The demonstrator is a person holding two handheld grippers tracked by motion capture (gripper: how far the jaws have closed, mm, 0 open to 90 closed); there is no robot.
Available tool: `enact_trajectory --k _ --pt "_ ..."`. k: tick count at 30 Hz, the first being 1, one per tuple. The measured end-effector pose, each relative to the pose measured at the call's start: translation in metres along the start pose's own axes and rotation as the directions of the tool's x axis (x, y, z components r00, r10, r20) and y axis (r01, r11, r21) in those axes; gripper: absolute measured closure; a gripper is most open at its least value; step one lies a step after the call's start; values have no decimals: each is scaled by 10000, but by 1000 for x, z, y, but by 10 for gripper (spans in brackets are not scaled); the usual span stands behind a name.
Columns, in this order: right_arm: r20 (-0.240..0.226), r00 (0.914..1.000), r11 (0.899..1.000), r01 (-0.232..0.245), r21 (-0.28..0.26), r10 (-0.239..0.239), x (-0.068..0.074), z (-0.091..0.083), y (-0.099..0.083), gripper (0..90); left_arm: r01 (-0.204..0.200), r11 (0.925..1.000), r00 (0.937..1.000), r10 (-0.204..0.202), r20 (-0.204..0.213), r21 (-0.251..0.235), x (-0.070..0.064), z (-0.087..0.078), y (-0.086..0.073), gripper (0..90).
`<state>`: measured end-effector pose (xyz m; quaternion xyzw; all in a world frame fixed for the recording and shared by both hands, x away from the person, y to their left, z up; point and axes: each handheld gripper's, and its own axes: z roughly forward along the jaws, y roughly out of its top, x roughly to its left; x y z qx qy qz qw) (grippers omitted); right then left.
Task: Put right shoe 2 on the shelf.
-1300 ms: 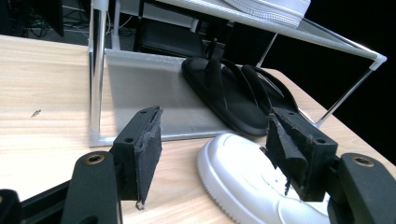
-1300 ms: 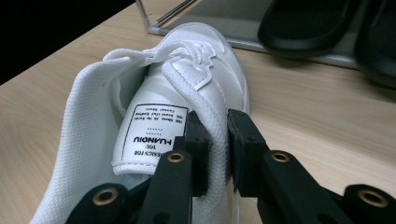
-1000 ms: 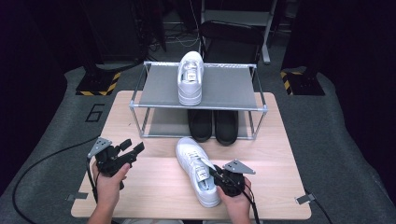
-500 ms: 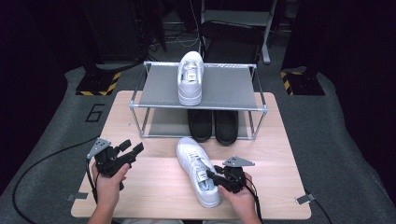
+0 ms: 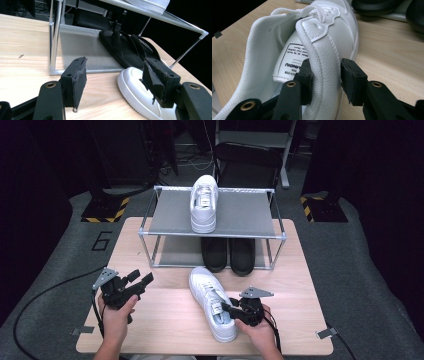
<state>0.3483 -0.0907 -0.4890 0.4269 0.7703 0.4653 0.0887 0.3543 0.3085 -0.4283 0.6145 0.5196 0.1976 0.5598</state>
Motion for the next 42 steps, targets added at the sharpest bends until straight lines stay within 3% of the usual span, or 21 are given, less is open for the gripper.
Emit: enact_trajectory --k 9,16,21,24,27,32,38,42 --pt "62 9999 9999 -95 58 95 0 0 0 667 93 10000 10000 -93 9 -26 2 0 1 357" --pt "814 9966 9998 -162 138 151 7 -2 1 763 103 9999 9999 -103 -52 15 4 0 1 356" --pt "1079 9939 9997 -230 -75 237 10 -3 0 797 120 9999 9999 -120 -64 35 5 0 1 356" --pt "1051 9927 9971 -535 -536 590 10 -3 -5 815 107 9999 9999 -106 -104 98 6 0 0 357" --pt "943 9939 9950 -495 -871 577 10 -4 -8 822 123 9999 9998 -122 -136 79 7 -1 0 356" --pt "1243 9912 9902 -293 -1364 465 16 -6 -12 827 193 9998 9997 -193 -164 31 9 -2 0 356" --pt "1336 9861 9733 -674 -2192 984 18 -18 -13 826 257 9996 9995 -255 -188 100 11 -3 -3 357" --pt "960 9887 9571 -841 -2773 1147 24 -36 -8 826 259 9997 9995 -258 -199 51 10 -5 -3 357"
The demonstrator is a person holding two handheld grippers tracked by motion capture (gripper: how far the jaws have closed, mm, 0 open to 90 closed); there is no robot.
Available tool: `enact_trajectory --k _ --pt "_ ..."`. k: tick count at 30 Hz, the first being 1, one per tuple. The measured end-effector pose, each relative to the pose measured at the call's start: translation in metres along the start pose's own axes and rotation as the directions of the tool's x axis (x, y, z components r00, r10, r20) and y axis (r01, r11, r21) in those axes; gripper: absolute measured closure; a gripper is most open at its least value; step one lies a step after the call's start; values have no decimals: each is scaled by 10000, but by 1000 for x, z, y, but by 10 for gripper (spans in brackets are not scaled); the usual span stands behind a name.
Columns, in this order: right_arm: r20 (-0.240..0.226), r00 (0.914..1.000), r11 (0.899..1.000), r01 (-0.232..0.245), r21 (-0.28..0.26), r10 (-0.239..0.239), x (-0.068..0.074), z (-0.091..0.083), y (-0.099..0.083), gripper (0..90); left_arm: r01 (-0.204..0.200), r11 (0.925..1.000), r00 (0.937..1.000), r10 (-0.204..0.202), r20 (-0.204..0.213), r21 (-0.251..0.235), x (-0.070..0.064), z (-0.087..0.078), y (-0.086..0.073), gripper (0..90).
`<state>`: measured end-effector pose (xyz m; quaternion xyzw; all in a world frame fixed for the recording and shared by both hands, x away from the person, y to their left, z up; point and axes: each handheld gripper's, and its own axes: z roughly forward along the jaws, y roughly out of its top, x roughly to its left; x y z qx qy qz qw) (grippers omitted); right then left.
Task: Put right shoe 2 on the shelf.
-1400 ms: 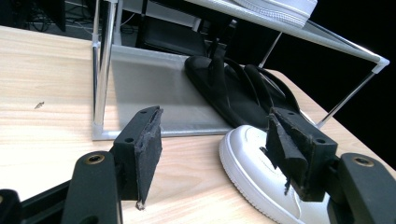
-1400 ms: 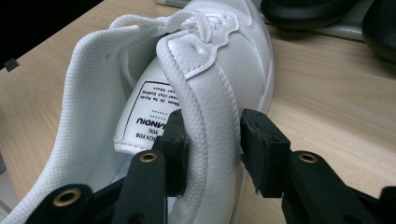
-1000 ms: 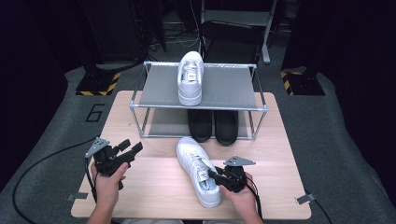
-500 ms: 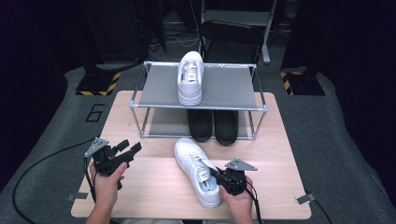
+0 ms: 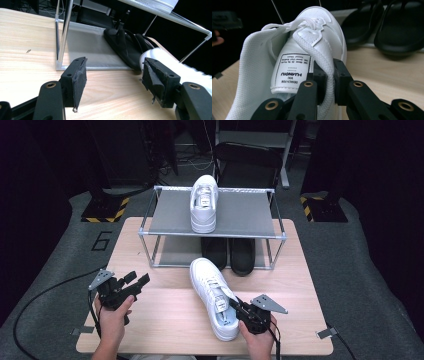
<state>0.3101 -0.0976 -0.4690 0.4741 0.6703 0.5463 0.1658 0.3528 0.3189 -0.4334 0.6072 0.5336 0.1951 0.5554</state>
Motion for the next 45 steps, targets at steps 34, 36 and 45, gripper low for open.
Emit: enact_trajectory --k 34,36,45 --pt "1489 9887 9493 319 -3129 158 -23 -60 149 823 161 9997 9997 -164 -173 -202 9 -16 -3 358" --pt "1727 9847 9516 301 -3059 244 -30 -49 163 823 166 9996 9996 -171 -233 -208 11 -17 -4 357" --pt "2358 9696 9618 16 -2737 655 -49 3 212 822 448 9989 9982 -453 -404 -132 20 -21 -10 357"
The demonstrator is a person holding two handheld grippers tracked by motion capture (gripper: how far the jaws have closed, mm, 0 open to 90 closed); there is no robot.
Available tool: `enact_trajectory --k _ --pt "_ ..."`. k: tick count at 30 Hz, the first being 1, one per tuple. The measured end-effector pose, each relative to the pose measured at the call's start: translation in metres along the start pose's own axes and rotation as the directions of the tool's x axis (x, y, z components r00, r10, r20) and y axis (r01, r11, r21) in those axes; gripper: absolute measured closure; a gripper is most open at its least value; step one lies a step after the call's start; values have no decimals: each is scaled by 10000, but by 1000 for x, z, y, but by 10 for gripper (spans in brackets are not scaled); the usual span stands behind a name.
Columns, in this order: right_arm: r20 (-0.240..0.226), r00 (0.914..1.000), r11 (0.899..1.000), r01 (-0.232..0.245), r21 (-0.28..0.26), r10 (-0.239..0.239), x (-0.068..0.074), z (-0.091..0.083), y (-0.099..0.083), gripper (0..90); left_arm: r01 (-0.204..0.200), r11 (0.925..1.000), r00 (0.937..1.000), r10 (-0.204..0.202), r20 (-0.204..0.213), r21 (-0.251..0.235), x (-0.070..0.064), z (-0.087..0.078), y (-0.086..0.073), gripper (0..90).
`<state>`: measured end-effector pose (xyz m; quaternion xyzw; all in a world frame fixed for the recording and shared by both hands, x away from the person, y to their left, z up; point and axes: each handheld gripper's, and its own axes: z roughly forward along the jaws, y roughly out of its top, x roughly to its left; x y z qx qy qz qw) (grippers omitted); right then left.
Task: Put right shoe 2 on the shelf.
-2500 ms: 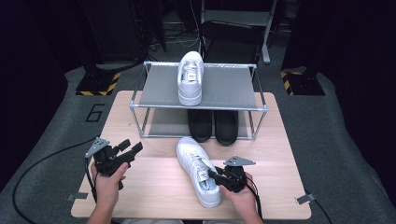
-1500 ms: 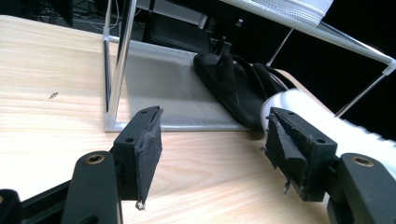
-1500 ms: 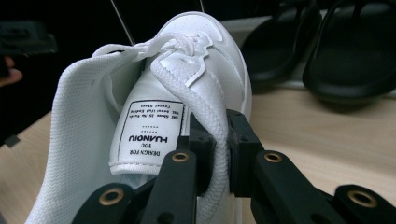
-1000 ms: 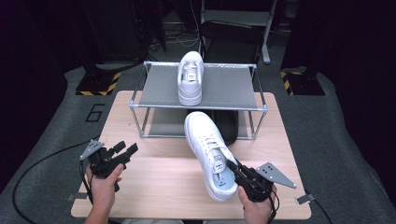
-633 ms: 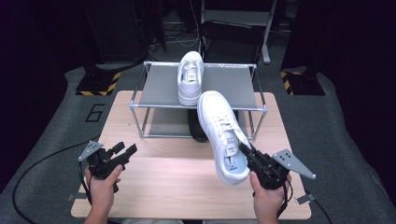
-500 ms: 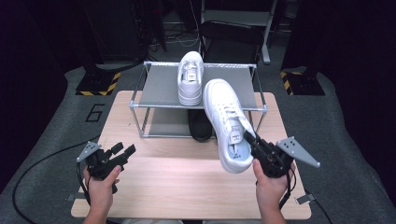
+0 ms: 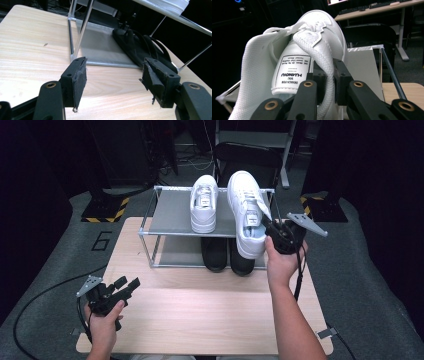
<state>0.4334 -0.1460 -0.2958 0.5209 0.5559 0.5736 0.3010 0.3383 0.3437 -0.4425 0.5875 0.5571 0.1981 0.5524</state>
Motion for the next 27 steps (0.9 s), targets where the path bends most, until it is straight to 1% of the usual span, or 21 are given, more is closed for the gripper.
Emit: enact_trajectory --k 3,5,7,10,12,14,15,16,18,19,20,21,22,24,25,26,27 --pt "203 9997 9993 -170 329 163 1 22 7 821 -18 10000 10000 18 -21 18 1 -1 -1 358" --pt "366 9992 9985 -183 520 164 2 38 11 821 -100 9999 9999 100 13 36 2 -3 0 357" --pt "629 9980 9972 -41 741 -6 4 54 14 820 -81 9999 10000 81 -3 60 2 -4 0 357" --pt "981 9951 9941 34 1087 -141 8 76 16 819 -34 10000 10000 34 -16 79 3 -6 -1 357" --pt "1148 9933 9918 -21 1277 -127 10 88 17 818 -11 10000 10000 12 -44 71 4 -6 -1 357" --pt "1250 9922 9898 -175 1416 -3 10 100 17 817 -10 9999 10000 11 -43 133 5 -6 -2 357" --pt "1307 9914 9885 -257 1490 61 10 105 17 817 8 9997 10000 -7 -50 239 5 -7 -2 357" --pt "1357 9907 9860 -282 1645 57 11 112 18 815 -4 9997 10000 5 -61 244 6 -7 -3 357" --pt "1467 9892 9818 -230 1885 -50 13 121 18 813 68 9998 10000 -67 -71 207 8 -7 -4 357" --pt "1518 9884 9812 -180 1922 -116 14 125 18 811 98 9996 9999 -97 -71 259 8 -7 -4 357" --pt "1601 9870 9785 -196 2055 -138 15 128 17 807 99 9996 9999 -97 -102 267 9 -7 -5 357" --pt "1671 9859 9775 -227 2096 -129 16 132 16 799 106 9997 9999 -104 -91 222 9 -6 -6 357" --pt "1674 9859 9765 -336 2127 -25 15 134 15 781 105 9995 9999 -103 -78 286 10 -6 -6 357" --pt "1505 9882 9730 -629 2222 296 13 137 16 745 103 9996 9999 -100 -124 271 10 -7 -7 357" --pt "1499 9883 9721 -618 2261 280 12 139 16 724 74 9996 9999 -71 -107 280 11 -7 -7 357" --pt "1277 9912 9739 -614 2183 339 10 138 16 685 115 9996 9999 -112 -109 240 10 -8 -7 357" --pt "1269 9917 9753 -499 2150 227 10 137 17 653 121 9996 9999 -118 -113 250 10 -8 -7 357"
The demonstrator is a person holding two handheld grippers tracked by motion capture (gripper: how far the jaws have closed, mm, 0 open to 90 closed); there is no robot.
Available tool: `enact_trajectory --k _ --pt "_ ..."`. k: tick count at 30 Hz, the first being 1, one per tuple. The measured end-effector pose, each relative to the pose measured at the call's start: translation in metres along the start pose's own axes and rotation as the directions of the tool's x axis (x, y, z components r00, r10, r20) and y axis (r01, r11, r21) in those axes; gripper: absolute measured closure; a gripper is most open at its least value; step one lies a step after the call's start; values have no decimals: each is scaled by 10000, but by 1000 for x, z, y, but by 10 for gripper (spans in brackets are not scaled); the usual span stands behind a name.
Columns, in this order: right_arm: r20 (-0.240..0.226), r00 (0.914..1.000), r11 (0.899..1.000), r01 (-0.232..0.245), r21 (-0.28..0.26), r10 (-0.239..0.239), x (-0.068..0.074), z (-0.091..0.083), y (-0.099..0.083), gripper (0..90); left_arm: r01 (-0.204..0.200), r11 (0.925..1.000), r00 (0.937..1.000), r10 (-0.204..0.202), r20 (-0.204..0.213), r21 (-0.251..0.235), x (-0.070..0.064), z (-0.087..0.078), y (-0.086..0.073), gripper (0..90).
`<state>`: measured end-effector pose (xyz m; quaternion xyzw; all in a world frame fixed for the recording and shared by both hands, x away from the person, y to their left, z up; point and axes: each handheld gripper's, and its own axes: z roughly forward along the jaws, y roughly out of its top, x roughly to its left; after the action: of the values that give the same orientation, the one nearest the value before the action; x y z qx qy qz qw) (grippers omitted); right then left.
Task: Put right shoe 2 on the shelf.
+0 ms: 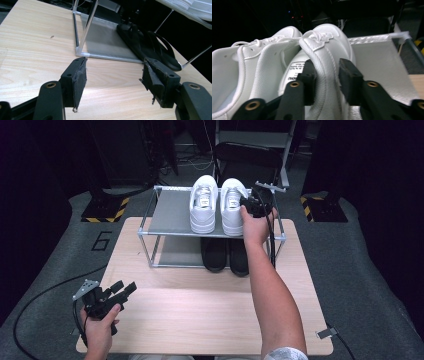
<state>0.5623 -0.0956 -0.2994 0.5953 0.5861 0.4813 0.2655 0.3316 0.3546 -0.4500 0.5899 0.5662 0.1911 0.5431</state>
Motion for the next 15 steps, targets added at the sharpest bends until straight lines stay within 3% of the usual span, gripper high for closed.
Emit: enact_trajectory --k 2,4,8,10,13,15 --pt "232 9994 9986 281 -440 -271 1 -6 0 579 -56 10000 10000 56 -17 18 -1 -1 0 354" --pt "110 9990 9914 445 -1227 -435 1 -17 1 520 -139 9999 9999 139 -14 16 -1 -2 -1 353" --pt "-95 9938 9810 1075 -1613 -1105 7 -43 -1 516 -60 10000 10000 60 -61 -17 -1 -6 -4 351" --pt "-322 9863 9695 1526 -1919 -1616 9 -64 -10 504 -27 10000 10000 27 -55 -86 0 -9 -5 351" --pt "-995 9776 9588 1578 -2362 -1854 7 -96 -30 493 -59 9999 10000 58 -71 -98 1 -13 -8 351" --pt "-1466 9663 9528 1706 -2511 -2117 5 -118 -49 484 -70 9998 9999 68 -85 -160 1 -15 -10 351"
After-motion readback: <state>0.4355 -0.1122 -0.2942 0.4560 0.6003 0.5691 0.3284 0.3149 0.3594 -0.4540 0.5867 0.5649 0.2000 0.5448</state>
